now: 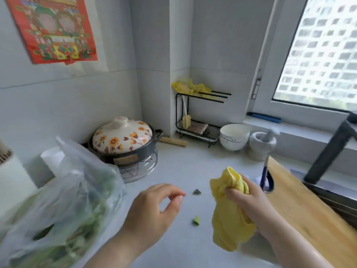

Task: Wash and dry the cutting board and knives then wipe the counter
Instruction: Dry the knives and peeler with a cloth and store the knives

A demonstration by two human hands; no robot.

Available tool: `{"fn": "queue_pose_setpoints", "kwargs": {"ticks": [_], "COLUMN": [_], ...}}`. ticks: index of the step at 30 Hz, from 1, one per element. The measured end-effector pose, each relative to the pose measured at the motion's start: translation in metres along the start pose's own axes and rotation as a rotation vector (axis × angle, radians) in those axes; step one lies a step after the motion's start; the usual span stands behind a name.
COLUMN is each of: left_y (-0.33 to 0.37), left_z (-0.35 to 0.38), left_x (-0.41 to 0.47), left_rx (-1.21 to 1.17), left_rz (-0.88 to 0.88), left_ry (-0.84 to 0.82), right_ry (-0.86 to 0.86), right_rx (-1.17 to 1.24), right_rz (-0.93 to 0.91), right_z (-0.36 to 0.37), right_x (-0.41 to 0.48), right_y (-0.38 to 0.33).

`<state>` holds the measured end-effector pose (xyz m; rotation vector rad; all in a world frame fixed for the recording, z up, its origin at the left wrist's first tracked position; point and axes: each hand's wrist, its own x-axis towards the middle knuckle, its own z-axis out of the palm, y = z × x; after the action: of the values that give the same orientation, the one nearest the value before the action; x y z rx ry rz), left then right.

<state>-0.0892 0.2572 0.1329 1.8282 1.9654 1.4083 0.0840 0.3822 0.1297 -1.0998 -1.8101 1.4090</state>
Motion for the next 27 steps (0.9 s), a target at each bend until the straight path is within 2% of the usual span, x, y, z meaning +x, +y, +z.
{"fn": "queue_pose_setpoints", "kwargs": {"ticks": [4,7,16,22,27], "left_y": [0.031,0.059,0.147,0.16,0.159], "left_z": [0.087,0.148,0.299,0.364,0.391], "left_x": [-0.015,-0.027,-0.062,-0.051,-0.04], "left_rx": [-0.061,-0.062,0.172,0.526,0.761], "left_rz": [-0.075,-0.121,-0.146,0.109,0.436], "left_ry": [-0.178,-0.33,-0.769,-0.97,-1.174], "right_ry": [0.169,0.235,0.519,0.528,0.485], "right_rx": [-0.014,-0.033,-0.065,-0.056,-0.056], "right_rz": [0.031,0.069,0.234,0.326,0.375], "right_z": [-0.07,-0.13,-0.289,-0.323,-0.32], "right_x": [-0.038,-0.072,-0.166,-0.187,-0.187], "right_y": [0.034,0.064,0.144,0.18,0.195]}}
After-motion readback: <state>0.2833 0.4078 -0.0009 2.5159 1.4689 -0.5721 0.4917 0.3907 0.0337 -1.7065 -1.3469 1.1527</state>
